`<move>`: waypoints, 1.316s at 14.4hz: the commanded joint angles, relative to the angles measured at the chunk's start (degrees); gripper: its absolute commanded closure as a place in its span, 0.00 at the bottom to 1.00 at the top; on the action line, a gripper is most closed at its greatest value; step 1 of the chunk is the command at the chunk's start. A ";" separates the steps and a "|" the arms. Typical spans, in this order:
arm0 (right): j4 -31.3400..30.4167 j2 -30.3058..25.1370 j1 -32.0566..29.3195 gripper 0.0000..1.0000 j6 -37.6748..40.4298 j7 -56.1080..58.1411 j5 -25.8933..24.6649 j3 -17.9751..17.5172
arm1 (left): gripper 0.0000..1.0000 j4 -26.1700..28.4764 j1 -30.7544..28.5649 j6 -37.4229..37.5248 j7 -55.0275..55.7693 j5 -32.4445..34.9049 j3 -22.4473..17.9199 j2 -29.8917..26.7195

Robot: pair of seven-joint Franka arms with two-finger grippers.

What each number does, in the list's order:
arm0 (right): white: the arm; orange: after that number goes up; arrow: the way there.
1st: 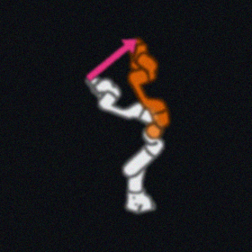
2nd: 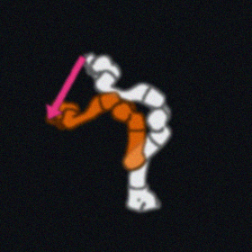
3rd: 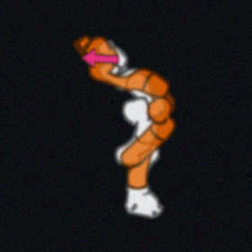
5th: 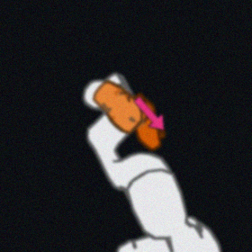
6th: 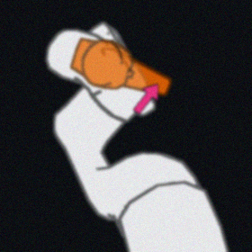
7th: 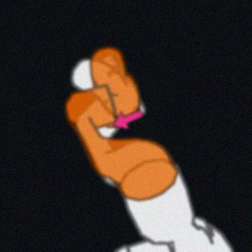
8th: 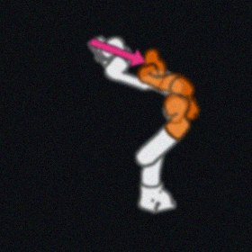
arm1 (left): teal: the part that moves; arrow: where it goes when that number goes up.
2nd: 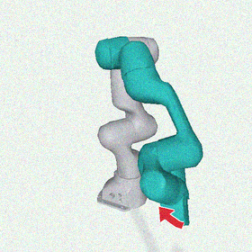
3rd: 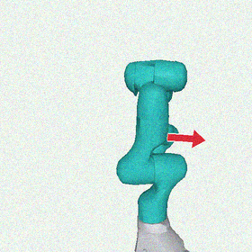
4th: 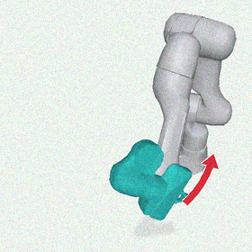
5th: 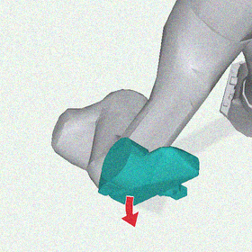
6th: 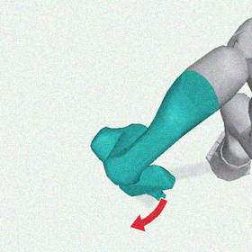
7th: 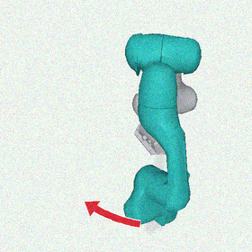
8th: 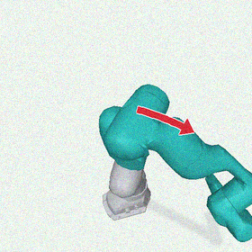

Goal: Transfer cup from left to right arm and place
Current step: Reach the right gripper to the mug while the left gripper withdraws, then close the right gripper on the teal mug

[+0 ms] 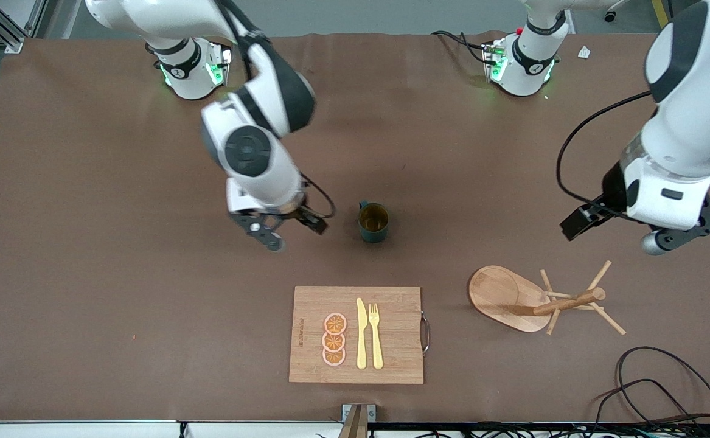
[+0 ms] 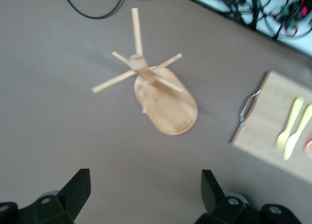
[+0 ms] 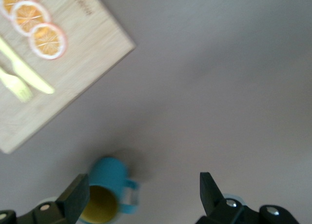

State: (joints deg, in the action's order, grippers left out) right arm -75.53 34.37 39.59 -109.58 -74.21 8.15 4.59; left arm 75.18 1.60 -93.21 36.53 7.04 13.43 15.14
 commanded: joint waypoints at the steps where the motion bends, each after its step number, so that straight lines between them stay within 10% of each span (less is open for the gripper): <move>1: 5.65 7.18 2.94 0.00 -6.40 -8.29 1.08 0.69 | 0.00 1.28 -3.34 3.99 -12.83 -3.77 0.29 -2.66; 13: 15.85 23.02 9.10 0.00 -17.77 -21.43 1.08 -1.25 | 0.00 11.21 -6.70 8.05 -39.79 -7.39 -4.28 -16.19; 14: 15.68 23.02 8.93 0.07 -17.16 -20.37 0.90 -1.25 | 0.00 12.08 -6.35 8.13 -39.35 -7.39 -4.37 -17.06; 17: 15.67 22.85 8.49 0.78 -14.71 -13.09 1.17 -1.25 | 0.00 16.56 -6.00 8.13 -36.63 -7.39 -4.46 -20.40; 19: 15.67 22.49 7.70 0.97 -11.55 -9.65 1.34 -1.33 | 0.00 16.84 -5.12 8.13 -35.22 -7.39 -4.46 -20.76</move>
State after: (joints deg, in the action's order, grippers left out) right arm -60.82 57.04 48.28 -124.18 -87.77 8.66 3.46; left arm 89.28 -4.45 -84.91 0.08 -0.09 9.30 -2.99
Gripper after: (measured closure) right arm 0.304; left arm 0.000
